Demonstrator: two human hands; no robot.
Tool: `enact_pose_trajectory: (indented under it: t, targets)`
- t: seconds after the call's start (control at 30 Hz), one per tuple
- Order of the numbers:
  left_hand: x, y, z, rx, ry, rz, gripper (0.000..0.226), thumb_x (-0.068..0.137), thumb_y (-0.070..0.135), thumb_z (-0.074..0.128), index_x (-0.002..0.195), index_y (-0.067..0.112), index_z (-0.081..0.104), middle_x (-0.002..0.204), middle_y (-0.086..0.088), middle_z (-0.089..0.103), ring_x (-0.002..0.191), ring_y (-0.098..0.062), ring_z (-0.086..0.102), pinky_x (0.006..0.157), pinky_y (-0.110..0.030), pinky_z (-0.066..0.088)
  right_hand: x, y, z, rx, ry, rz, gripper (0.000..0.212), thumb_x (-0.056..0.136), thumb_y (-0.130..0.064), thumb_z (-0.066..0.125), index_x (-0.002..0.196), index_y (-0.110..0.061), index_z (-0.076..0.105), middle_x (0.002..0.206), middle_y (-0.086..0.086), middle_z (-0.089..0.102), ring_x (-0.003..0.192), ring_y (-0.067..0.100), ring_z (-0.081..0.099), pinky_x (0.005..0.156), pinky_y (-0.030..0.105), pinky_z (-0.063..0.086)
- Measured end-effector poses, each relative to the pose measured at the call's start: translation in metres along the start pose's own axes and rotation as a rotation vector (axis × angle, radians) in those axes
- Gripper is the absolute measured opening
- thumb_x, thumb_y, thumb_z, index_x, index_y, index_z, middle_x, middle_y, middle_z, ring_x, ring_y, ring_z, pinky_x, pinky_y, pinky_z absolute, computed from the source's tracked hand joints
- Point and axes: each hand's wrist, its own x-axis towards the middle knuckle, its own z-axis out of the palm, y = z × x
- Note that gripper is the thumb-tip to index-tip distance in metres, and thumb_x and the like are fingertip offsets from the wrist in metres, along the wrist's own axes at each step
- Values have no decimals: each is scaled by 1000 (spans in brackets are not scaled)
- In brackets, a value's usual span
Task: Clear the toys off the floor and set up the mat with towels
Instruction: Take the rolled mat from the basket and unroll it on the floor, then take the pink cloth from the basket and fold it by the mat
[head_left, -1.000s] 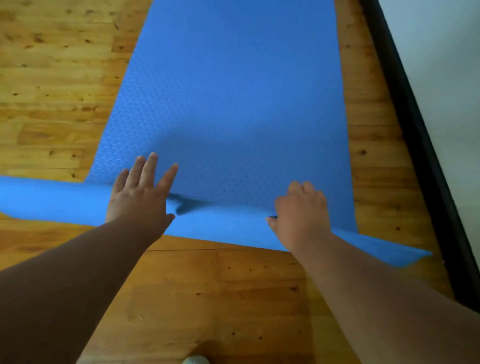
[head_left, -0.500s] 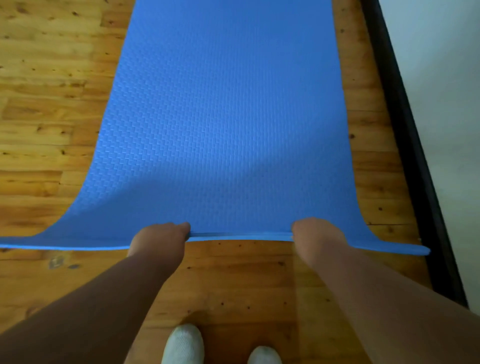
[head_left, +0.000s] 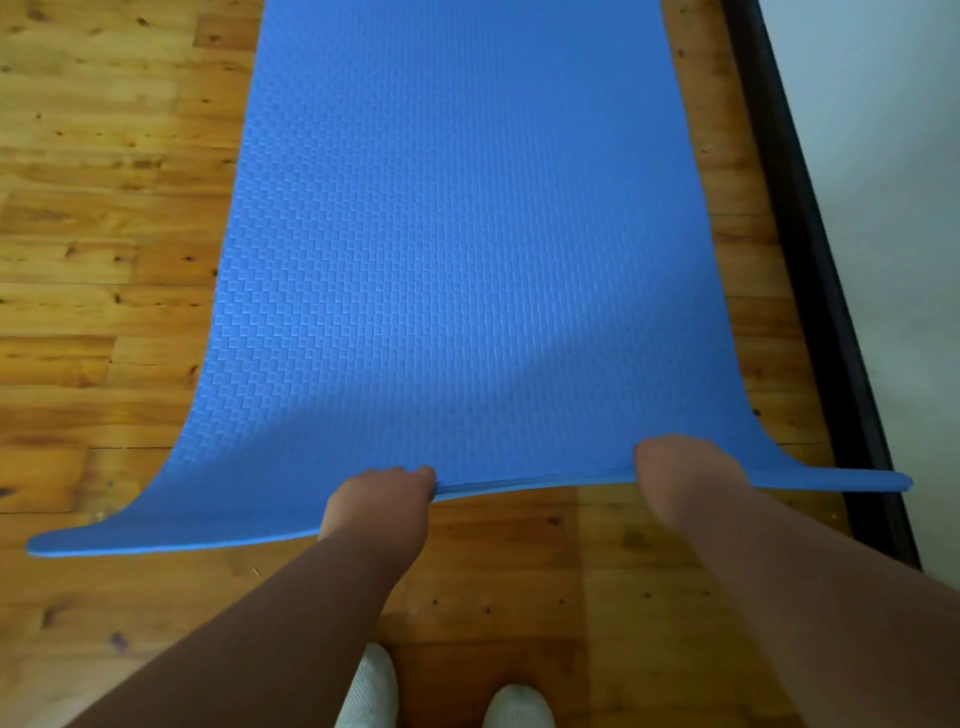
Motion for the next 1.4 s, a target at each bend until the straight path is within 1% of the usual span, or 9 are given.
enact_pose_trajectory:
  t: [0.13, 0.27, 0.37, 0.57, 0.67, 0.8, 1.1, 1.2, 1.4]
  targets:
    - [6, -1, -7, -11, -10, -17, 15, 96, 23, 39, 104, 29, 51, 82, 4, 52, 78, -21, 50, 56, -32, 31, -1, 1, 3, 16, -17, 3, 32, 89, -4, 40, 114, -16, 57, 113, 4, 58, 96, 22, 55, 83, 33, 48]
    - [-6, -9, -26, 23, -56, 23, 41, 95, 42, 46, 134, 36, 38, 121, 2, 55, 114, -23, 49, 90, -39, 40, -21, -14, -7, 41, 15, -34, 45, 89, -5, 43, 133, -11, 46, 132, 9, 53, 119, 26, 51, 96, 36, 44]
    - [-38, -21, -78, -8, 56, 35, 57, 89, 54, 48, 141, 38, 31, 135, 4, 47, 124, -22, 43, 98, -42, 37, -70, -44, -49, 227, 163, -166, 54, 94, -13, 44, 145, -10, 30, 144, 8, 42, 130, 26, 41, 104, 36, 37]
    - [-117, -9, -277, -234, 329, -15, 49, 87, 43, 57, 133, 30, 47, 131, -5, 52, 121, -31, 48, 98, -46, 42, -206, -77, -206, 453, 654, -279, 44, 92, -27, 49, 134, -13, 45, 127, 7, 52, 115, 28, 48, 93, 39, 38]
    - [-180, -26, -381, -375, 491, -46, 42, 87, 36, 60, 127, 27, 53, 124, -7, 57, 116, -32, 50, 96, -44, 43, -283, -89, -296, 588, 808, -292, 42, 89, -27, 55, 128, -11, 52, 123, 11, 57, 113, 32, 52, 90, 44, 42]
    - [-248, -78, -480, -552, 721, -31, 36, 88, 32, 59, 122, 24, 56, 115, -3, 62, 108, -27, 55, 90, -41, 46, -356, -124, -395, 798, 878, -293, 40, 89, -26, 58, 126, -12, 54, 122, 10, 59, 114, 30, 53, 93, 45, 44]
    - [-364, -319, -650, -660, 929, 23, 32, 89, 33, 58, 120, 28, 56, 110, 3, 61, 98, -22, 59, 82, -41, 51, -492, -311, -610, 1059, 977, -342, 34, 87, -24, 60, 120, -16, 56, 120, 4, 58, 107, 23, 58, 88, 35, 47]
    - [-376, -412, -717, -701, 974, 2, 28, 91, 38, 55, 119, 32, 54, 107, 10, 58, 87, -13, 59, 66, -31, 49, -517, -383, -689, 1097, 1043, -394, 30, 88, -27, 59, 117, -21, 58, 118, -1, 59, 103, 19, 59, 85, 35, 49]
    - [-351, -495, -821, -945, 1021, 58, 18, 93, 40, 52, 111, 39, 52, 95, 18, 58, 66, 1, 60, 41, -18, 41, -515, -443, -805, 1176, 1088, -399, 29, 88, -33, 59, 116, -25, 57, 115, -5, 60, 97, 14, 57, 79, 29, 46]
